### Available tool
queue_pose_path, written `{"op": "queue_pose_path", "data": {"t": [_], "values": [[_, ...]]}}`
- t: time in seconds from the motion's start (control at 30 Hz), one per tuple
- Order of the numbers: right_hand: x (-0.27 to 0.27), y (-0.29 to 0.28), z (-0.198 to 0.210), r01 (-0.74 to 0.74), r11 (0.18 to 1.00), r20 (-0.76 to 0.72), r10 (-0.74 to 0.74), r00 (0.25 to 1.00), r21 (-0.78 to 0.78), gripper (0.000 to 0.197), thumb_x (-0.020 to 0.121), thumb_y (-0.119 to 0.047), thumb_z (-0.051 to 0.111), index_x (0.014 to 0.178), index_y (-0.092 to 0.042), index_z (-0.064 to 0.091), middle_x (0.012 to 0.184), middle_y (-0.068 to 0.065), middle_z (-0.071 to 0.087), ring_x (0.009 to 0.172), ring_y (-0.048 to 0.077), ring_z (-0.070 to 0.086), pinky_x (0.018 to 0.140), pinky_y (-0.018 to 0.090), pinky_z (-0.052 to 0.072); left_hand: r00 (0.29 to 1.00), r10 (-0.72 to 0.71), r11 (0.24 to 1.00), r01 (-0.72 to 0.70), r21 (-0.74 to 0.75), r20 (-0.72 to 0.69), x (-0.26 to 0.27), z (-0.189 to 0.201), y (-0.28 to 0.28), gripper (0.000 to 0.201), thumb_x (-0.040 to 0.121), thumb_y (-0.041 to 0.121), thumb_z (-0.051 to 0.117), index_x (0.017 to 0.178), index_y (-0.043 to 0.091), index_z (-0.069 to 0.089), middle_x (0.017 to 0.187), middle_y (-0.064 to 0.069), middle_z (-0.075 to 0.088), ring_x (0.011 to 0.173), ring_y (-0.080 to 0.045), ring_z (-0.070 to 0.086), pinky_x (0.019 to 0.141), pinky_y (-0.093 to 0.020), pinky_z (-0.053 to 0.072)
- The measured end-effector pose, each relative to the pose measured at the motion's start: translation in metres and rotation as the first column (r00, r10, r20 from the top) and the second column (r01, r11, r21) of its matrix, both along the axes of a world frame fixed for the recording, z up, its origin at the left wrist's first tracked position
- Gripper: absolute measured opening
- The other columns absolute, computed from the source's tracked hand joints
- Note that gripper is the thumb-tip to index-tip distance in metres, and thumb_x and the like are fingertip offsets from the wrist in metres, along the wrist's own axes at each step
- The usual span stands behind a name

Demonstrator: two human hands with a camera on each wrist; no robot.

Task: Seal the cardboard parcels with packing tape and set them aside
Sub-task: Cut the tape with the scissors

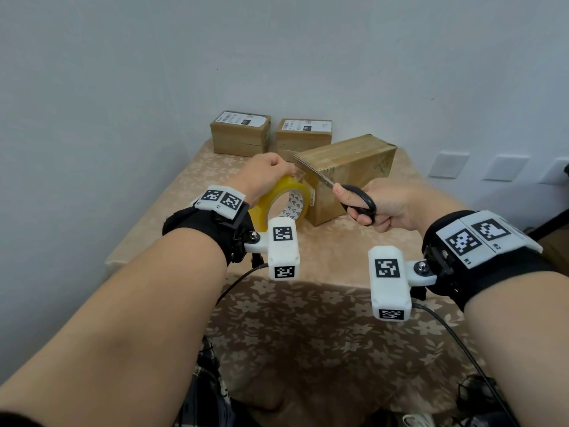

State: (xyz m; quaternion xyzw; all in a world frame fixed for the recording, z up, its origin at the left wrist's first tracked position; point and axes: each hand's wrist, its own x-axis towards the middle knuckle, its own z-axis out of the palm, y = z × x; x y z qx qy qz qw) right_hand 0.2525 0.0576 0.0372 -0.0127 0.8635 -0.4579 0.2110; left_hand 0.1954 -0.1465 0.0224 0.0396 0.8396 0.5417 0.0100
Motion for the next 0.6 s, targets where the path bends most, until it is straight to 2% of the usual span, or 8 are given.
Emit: {"op": "queue_pose_path", "data": {"t": [0.1,0.23,0.3,0.4,0.5,0.6], "values": [[0.0,0.003,-0.003,-0.029,0.997,0.013,0.028,1.0,0.067,0.059,0.063,-0.07,0.055,0.06,-0.011,0.051,0.043,-0.001,0.046,0.034,0.007,0.021,0.04,0.017,0.015,1.0,0.012,1.0,-0.012,0.004,-0.001,0.0,0.0,-0.001,0.018,0.085,0.025,0.068,0.074,0.017,0.056,0.081,-0.002,0.064,0.059,-0.01,0.055,0.04,-0.01,0.039],[-0.001,0.004,-0.005,-0.052,0.982,0.009,0.051,0.999,0.18,0.061,0.062,-0.075,0.054,0.061,-0.013,0.054,0.046,-0.001,0.05,0.037,0.008,0.025,0.043,0.018,0.018,1.0,0.023,0.999,-0.023,-0.032,-0.01,0.002,0.0,-0.005,0.02,0.084,0.021,0.067,0.071,0.017,0.053,0.073,0.0,0.057,0.06,-0.012,0.054,0.046,-0.017,0.041],[-0.003,0.002,-0.009,-0.073,0.965,0.023,0.069,0.997,0.252,0.065,0.062,-0.078,0.053,0.061,-0.013,0.056,0.048,-0.002,0.052,0.039,0.01,0.027,0.045,0.02,0.019,0.999,0.026,0.997,-0.028,-0.071,-0.032,0.005,0.001,-0.008,0.02,0.086,0.02,0.065,0.07,0.017,0.053,0.07,0.001,0.055,0.058,-0.011,0.05,0.045,-0.016,0.039],[-0.005,0.0,-0.018,-0.096,0.921,0.045,0.085,0.995,0.378,0.066,0.069,-0.078,0.055,0.065,-0.012,0.06,0.049,-0.002,0.053,0.044,0.013,0.031,0.046,0.021,0.023,0.998,0.019,0.995,-0.024,-0.092,-0.054,0.008,-0.001,-0.014,0.018,0.087,0.017,0.063,0.07,0.016,0.056,0.07,0.002,0.057,0.059,-0.011,0.049,0.049,-0.017,0.039],[-0.008,0.001,-0.025,-0.047,0.904,0.012,0.046,0.999,0.425,0.063,0.074,-0.074,0.056,0.068,-0.011,0.06,0.049,-0.002,0.053,0.044,0.013,0.034,0.045,0.022,0.026,0.998,0.01,0.996,-0.015,-0.083,-0.06,0.012,-0.003,-0.017,0.012,0.086,0.019,0.064,0.076,0.014,0.06,0.079,-0.002,0.062,0.066,-0.013,0.052,0.055,-0.021,0.04],[-0.011,0.004,-0.028,0.005,0.886,-0.047,0.019,0.999,0.463,0.061,0.079,-0.07,0.056,0.067,-0.01,0.057,0.051,0.0,0.052,0.043,0.013,0.038,0.046,0.021,0.028,0.997,0.015,0.996,-0.021,-0.082,-0.078,0.014,-0.003,-0.016,0.013,0.086,0.021,0.065,0.077,0.015,0.058,0.077,0.001,0.06,0.065,-0.01,0.05,0.053,-0.018,0.038]]}}
